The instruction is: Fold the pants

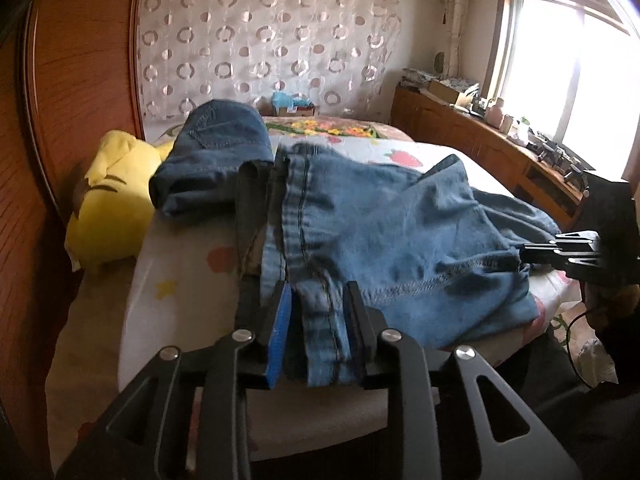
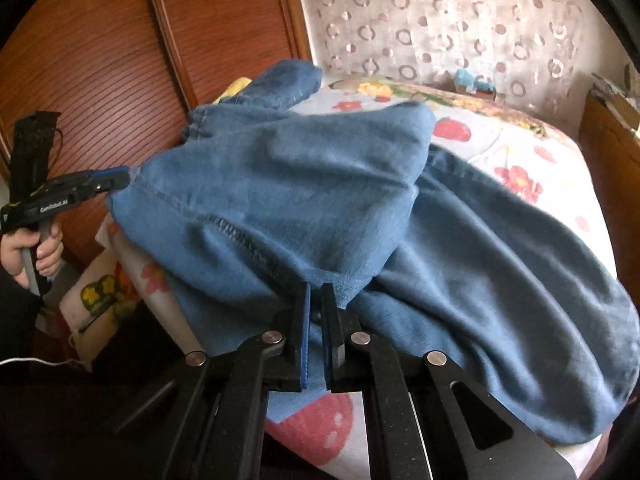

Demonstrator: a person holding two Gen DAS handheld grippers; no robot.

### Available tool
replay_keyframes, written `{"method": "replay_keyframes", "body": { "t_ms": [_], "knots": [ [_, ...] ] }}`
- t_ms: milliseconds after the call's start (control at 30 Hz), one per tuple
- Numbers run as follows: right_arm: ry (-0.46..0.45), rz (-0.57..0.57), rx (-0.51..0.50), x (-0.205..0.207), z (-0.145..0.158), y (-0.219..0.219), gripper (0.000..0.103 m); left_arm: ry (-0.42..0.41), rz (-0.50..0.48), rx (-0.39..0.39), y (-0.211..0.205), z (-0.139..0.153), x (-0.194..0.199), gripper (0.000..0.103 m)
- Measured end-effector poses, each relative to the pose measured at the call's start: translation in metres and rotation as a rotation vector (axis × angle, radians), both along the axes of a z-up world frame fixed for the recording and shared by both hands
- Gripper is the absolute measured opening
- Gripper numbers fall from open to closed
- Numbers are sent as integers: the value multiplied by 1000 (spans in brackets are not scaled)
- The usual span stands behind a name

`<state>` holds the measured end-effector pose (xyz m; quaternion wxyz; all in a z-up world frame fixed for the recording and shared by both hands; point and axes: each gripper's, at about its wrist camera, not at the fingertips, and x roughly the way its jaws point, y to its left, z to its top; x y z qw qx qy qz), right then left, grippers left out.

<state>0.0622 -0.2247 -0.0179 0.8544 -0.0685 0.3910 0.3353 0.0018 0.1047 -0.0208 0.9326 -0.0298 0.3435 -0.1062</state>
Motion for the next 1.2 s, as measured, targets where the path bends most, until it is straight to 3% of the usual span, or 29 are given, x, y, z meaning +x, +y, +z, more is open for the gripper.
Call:
{"method": "replay_keyframes", "body": {
  "t_ms": [100,133,167,233,567,1200],
  "knots": [
    [-38,-25,-5,6,7,-1,10,-25,-4,0,2,10,1,30],
    [-53,-34,-6,9,9,-1,19,-33,-2,3,3,14,3,30],
    [-66,-49,-5,14,11,-1,37,-37,1,6,3,16,5,30],
    [-86,-78,14,25,12,-1,54,-46,10,11,3,19,12,30],
    [-75,-160,-26,71,-19,14,56,-35,11,13,0,14,55,30],
    [-117,-187,13,67,-26,3,57,30,-1,77,-13,-1,119,30]
  ]
}}
